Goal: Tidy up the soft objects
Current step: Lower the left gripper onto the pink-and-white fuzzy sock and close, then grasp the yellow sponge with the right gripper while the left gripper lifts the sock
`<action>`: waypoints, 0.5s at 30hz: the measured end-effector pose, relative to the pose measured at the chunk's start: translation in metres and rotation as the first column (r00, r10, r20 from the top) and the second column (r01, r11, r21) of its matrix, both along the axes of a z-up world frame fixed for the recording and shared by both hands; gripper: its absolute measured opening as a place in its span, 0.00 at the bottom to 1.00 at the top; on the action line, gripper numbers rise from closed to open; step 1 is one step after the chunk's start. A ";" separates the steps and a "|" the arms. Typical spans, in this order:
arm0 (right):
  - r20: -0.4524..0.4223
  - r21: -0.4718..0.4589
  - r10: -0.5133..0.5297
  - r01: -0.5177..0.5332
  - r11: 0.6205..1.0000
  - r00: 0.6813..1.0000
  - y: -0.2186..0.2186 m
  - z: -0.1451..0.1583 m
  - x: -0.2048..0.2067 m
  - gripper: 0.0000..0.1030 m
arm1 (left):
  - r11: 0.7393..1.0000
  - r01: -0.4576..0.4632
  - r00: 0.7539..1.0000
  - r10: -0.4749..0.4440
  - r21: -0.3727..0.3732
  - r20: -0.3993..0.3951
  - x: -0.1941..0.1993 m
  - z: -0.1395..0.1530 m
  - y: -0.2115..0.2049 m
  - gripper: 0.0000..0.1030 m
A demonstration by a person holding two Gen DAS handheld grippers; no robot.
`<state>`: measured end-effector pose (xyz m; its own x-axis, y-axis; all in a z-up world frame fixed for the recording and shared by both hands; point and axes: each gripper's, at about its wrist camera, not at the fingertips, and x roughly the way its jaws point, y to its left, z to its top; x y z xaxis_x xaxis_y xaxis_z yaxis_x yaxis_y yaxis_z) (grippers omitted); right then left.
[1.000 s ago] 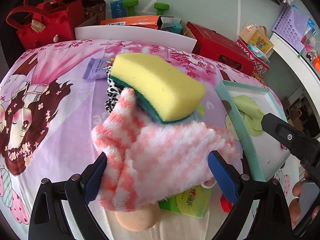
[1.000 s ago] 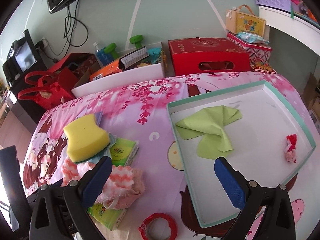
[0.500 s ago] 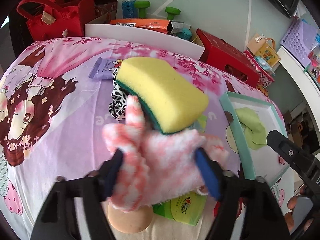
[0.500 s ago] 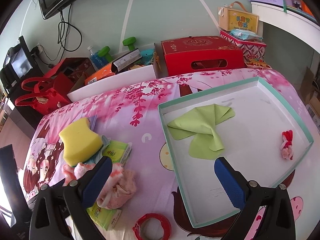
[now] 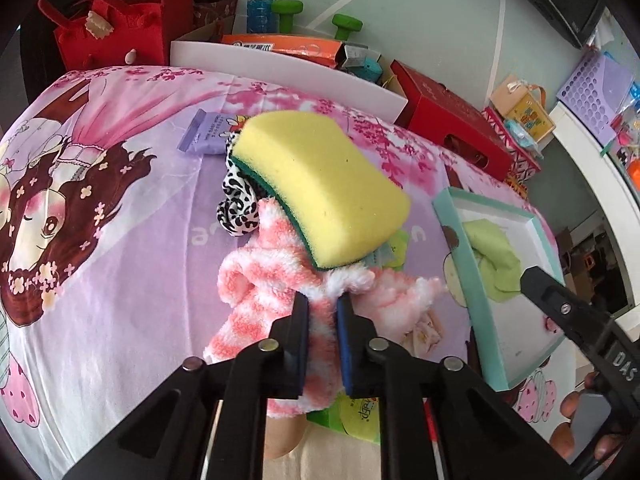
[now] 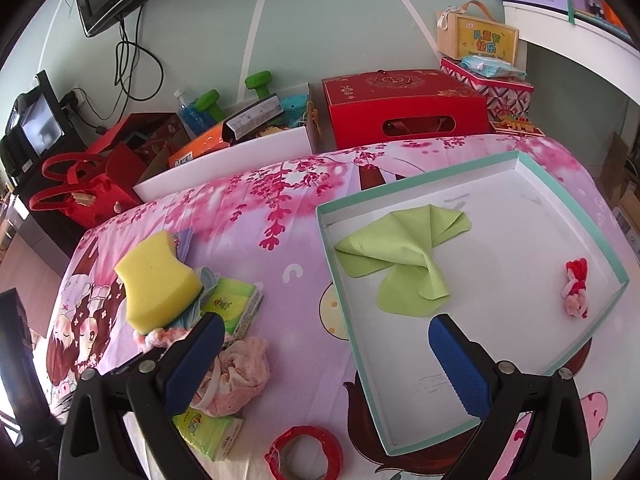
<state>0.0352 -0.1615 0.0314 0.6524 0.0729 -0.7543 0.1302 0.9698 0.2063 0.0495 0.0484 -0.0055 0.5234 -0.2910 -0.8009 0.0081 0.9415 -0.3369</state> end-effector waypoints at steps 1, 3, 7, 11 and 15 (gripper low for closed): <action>0.003 -0.001 -0.001 0.001 1.000 1.000 0.000 0.000 0.000 1.00 | 1.000 -0.004 1.000 0.004 -0.006 0.011 -0.002 0.003 0.003 0.11; 0.005 -0.002 -0.002 0.002 1.000 1.000 0.001 0.001 0.000 1.00 | 1.000 -0.008 1.000 0.009 -0.023 0.029 -0.004 0.010 0.007 0.11; 0.007 -0.008 0.001 -0.001 1.000 1.000 0.003 0.002 0.000 1.00 | 0.998 -0.015 0.996 0.021 -0.067 0.085 -0.011 0.029 0.018 0.11; 0.014 -0.012 0.005 -0.005 1.000 1.000 0.005 0.004 -0.001 1.00 | 0.994 -0.031 0.991 0.044 -0.102 0.130 -0.017 0.045 0.031 0.11; 0.016 -0.016 0.014 -0.013 1.000 1.000 0.008 0.005 0.000 1.00 | 0.991 -0.065 0.984 0.083 -0.114 0.160 -0.022 0.056 0.045 0.11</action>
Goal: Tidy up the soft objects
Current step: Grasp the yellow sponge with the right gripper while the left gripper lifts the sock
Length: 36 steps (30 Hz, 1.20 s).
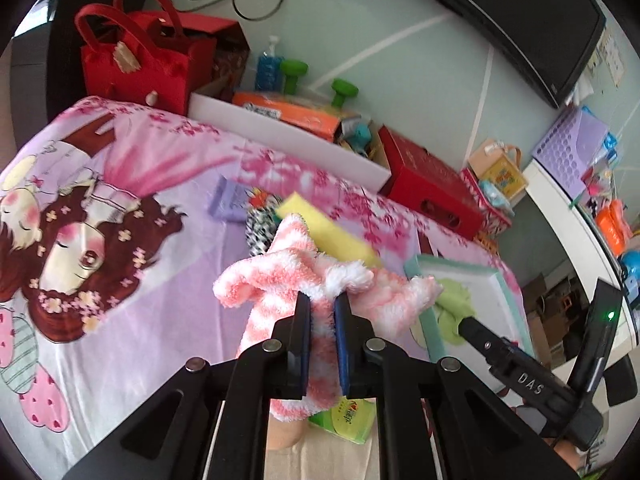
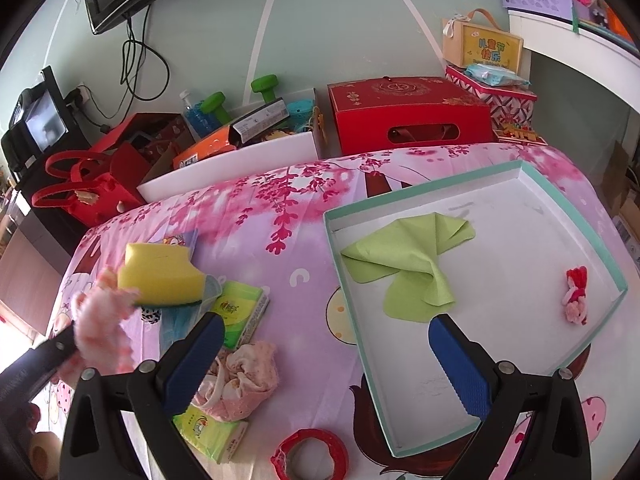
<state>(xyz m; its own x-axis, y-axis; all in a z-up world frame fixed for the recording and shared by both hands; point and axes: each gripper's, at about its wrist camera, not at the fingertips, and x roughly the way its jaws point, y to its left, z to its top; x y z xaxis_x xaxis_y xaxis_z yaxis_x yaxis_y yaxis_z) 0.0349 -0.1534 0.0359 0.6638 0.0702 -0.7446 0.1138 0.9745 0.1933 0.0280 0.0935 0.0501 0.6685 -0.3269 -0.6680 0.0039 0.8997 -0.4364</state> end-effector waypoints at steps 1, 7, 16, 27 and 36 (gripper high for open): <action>0.000 0.000 0.002 -0.002 1.000 1.000 0.001 0.000 0.000 1.00 | 1.000 -0.012 1.000 0.012 -0.004 0.007 -0.001 0.003 0.005 0.11; 0.026 0.011 0.053 -0.053 0.999 0.998 0.017 0.003 0.003 1.00 | 0.993 -0.116 0.993 0.116 0.013 0.029 -0.008 0.008 0.029 0.11; 0.080 -0.025 0.241 -0.240 0.970 0.967 0.086 0.002 0.013 1.00 | 0.967 -0.251 0.968 0.250 0.037 0.020 -0.013 0.004 0.067 0.11; 0.037 -0.091 0.288 -0.284 0.955 0.957 0.129 -0.017 0.028 0.96 | 0.964 -0.266 0.964 0.266 0.011 -0.018 -0.009 -0.009 0.089 0.11; 0.033 -0.083 0.292 -0.288 0.954 0.956 0.135 -0.022 0.032 0.58 | 0.965 -0.262 0.965 0.262 -0.010 -0.030 -0.008 -0.013 0.094 0.11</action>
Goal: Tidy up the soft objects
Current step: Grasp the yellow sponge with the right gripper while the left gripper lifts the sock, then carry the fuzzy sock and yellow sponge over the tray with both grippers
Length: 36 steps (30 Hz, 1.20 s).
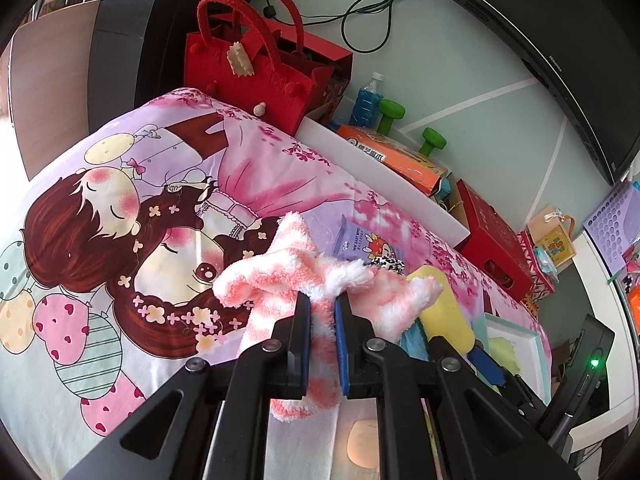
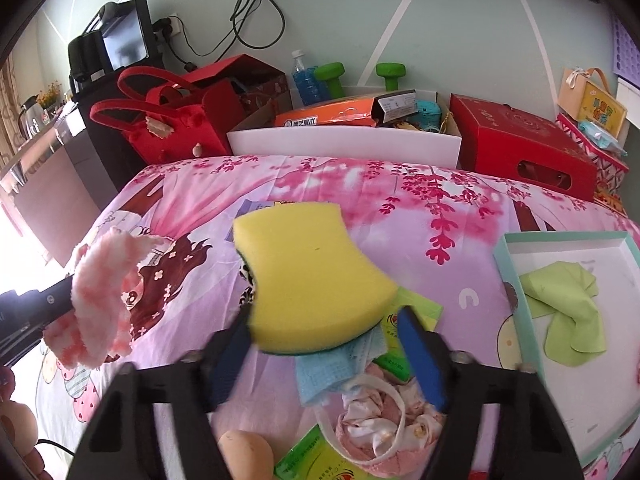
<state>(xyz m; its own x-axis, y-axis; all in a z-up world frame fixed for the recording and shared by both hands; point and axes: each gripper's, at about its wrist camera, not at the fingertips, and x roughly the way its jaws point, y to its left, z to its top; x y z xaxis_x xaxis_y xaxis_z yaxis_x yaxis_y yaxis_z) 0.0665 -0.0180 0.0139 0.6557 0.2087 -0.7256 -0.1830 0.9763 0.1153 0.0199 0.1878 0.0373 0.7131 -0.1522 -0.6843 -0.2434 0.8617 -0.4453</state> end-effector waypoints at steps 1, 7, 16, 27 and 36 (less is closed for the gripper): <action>-0.003 -0.002 0.000 0.000 1.000 1.000 0.000 0.000 0.000 0.56 | 1.000 0.000 1.000 0.000 0.000 -0.001 0.000 0.000 0.000 0.11; 0.010 -0.002 -0.003 0.003 1.000 1.000 -0.001 0.002 -0.001 0.44 | 1.000 0.008 1.000 -0.008 0.004 -0.004 0.001 0.000 -0.003 0.11; 0.041 0.010 -0.014 0.014 1.000 0.999 -0.007 0.011 -0.005 0.39 | 1.000 0.008 1.000 -0.008 0.013 0.004 -0.001 0.001 -0.004 0.11; 0.107 0.032 -0.060 0.057 0.998 0.992 -0.027 0.036 -0.018 0.39 | 0.999 0.024 0.999 -0.026 0.039 0.044 -0.006 0.016 -0.015 0.11; 0.108 0.047 -0.101 0.097 0.994 0.989 -0.053 0.040 -0.021 0.39 | 0.994 0.086 0.993 -0.091 0.074 0.069 -0.001 0.029 -0.049 0.11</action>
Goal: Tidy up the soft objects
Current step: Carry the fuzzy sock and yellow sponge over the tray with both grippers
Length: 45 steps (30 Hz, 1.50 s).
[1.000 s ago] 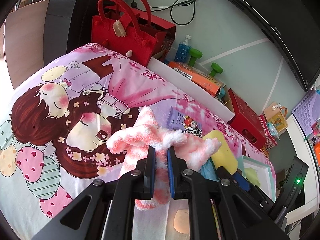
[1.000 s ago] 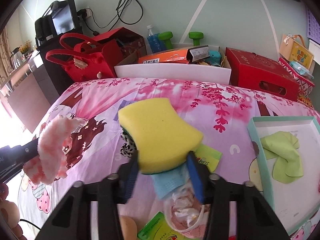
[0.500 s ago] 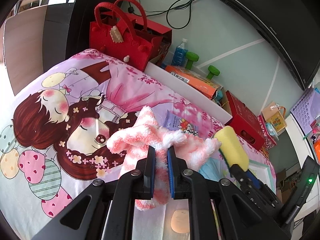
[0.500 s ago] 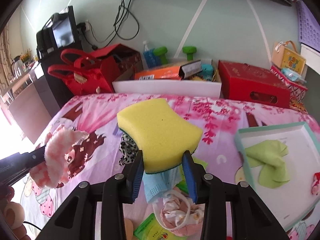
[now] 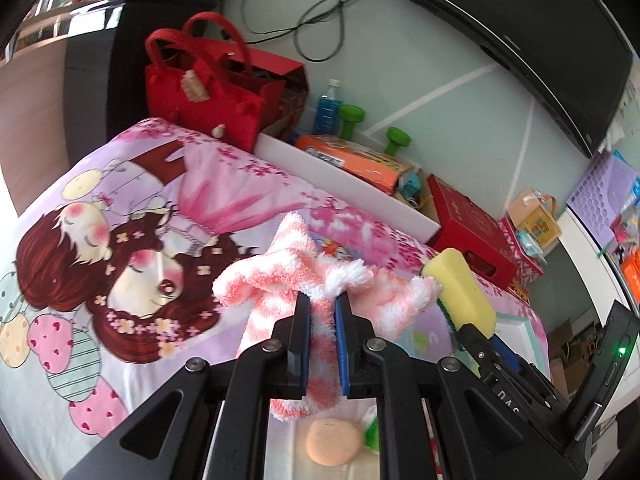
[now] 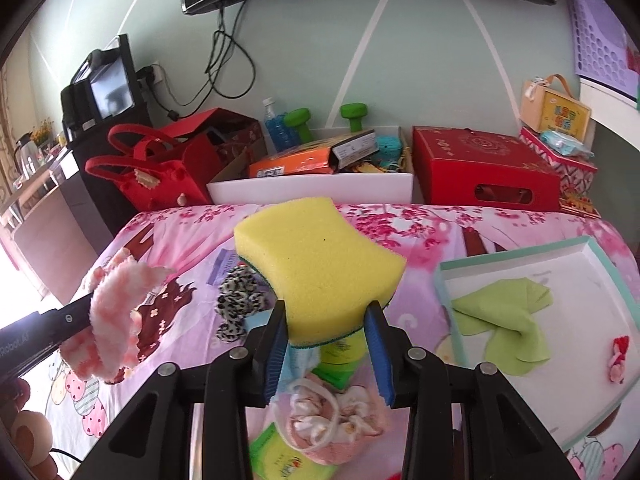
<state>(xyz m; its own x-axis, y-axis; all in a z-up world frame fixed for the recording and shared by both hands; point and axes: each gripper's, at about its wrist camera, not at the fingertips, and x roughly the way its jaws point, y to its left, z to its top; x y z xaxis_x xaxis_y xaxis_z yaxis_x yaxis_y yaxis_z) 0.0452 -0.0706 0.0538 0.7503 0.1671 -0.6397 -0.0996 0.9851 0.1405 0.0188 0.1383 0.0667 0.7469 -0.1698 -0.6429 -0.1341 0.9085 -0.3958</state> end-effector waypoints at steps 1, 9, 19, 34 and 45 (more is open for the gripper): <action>-0.004 0.002 -0.009 0.009 1.000 1.000 -0.005 0.000 0.000 0.39 | 1.000 0.009 1.000 -0.009 0.004 0.002 0.001 0.001 -0.005 0.11; -0.007 0.019 -0.088 0.088 0.996 0.996 -0.051 0.006 -0.007 0.39 | 0.994 0.098 0.995 -0.098 0.039 0.013 0.009 0.008 -0.057 0.11; -0.005 0.024 -0.249 0.249 0.968 0.968 -0.123 0.008 -0.018 0.39 | 0.969 0.235 0.970 -0.239 0.081 0.044 0.013 0.016 -0.135 0.11; -0.061 0.008 -0.517 0.518 0.855 0.854 -0.238 -0.015 -0.036 0.39 | 0.881 0.448 0.889 -0.457 0.151 0.027 0.025 -0.004 -0.263 0.11; -0.077 0.020 -0.562 0.564 0.825 0.824 -0.266 -0.026 -0.033 0.39 | 0.842 0.507 0.860 -0.508 0.183 -0.045 0.043 -0.033 -0.306 0.11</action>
<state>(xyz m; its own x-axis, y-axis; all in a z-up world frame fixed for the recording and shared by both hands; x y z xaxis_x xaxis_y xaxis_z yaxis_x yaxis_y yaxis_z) 0.0120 -0.3365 0.0277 0.6787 -0.2451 -0.6923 0.4813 0.8604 0.1673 0.0617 -0.1675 0.0337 0.5916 -0.4069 -0.6960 0.3674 0.9045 -0.2165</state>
